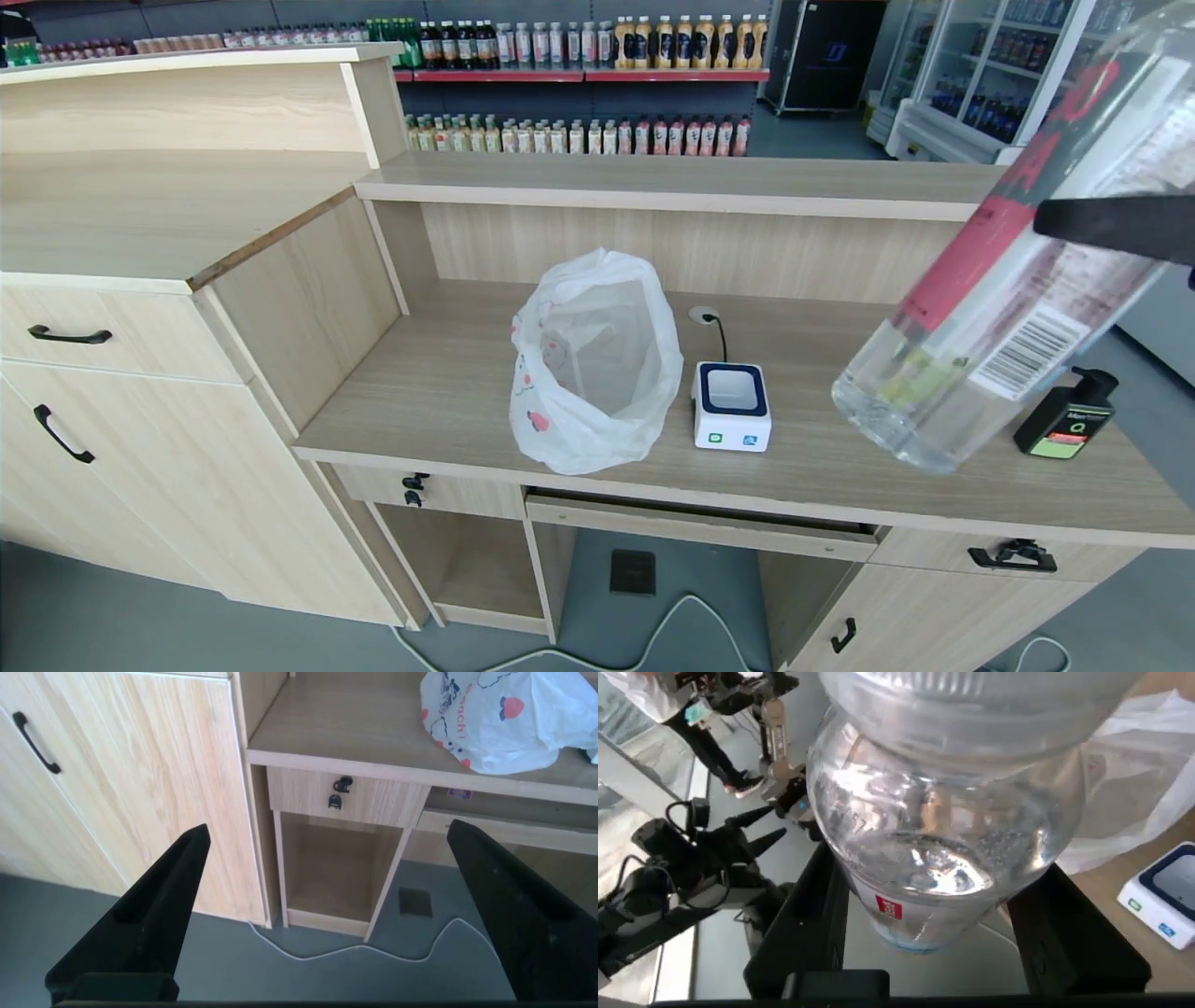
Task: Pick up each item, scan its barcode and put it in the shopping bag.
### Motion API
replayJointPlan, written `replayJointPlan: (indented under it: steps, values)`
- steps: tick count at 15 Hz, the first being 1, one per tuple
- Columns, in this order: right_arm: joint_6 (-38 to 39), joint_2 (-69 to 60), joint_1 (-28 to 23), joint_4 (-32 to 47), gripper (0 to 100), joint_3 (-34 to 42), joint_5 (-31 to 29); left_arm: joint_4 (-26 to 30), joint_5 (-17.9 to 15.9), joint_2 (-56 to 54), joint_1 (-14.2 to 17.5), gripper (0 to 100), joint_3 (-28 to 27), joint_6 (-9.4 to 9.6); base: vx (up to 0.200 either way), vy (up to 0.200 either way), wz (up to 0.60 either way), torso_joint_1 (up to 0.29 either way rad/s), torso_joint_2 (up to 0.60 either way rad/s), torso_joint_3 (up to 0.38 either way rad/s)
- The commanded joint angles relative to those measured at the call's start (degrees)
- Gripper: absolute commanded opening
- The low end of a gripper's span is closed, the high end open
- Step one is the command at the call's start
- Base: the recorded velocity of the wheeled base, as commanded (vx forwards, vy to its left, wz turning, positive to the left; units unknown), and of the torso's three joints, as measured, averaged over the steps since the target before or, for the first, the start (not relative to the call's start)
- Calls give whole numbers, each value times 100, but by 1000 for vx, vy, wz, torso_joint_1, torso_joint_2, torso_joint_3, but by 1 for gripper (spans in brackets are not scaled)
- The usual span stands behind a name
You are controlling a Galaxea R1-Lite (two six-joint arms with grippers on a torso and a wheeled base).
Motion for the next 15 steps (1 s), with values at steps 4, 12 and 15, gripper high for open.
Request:
replayJointPlan:
  steps: [4,12,15]
  values:
    - [-1220,480,-1367,-2273,0,1869,-1186,0,2,2,1,100,0,-6,0,0,0,0,0,0]
    - [-2547,1781,-2905,-5719,0,3056,-1854,0,2,2,1,100,0,2,0,0,0,0,0,0]
    - [-2600,1764,-3089,-6009,0,3152,-1661,0,2,2,1,100,0,-6,0,0,0,0,0,0]
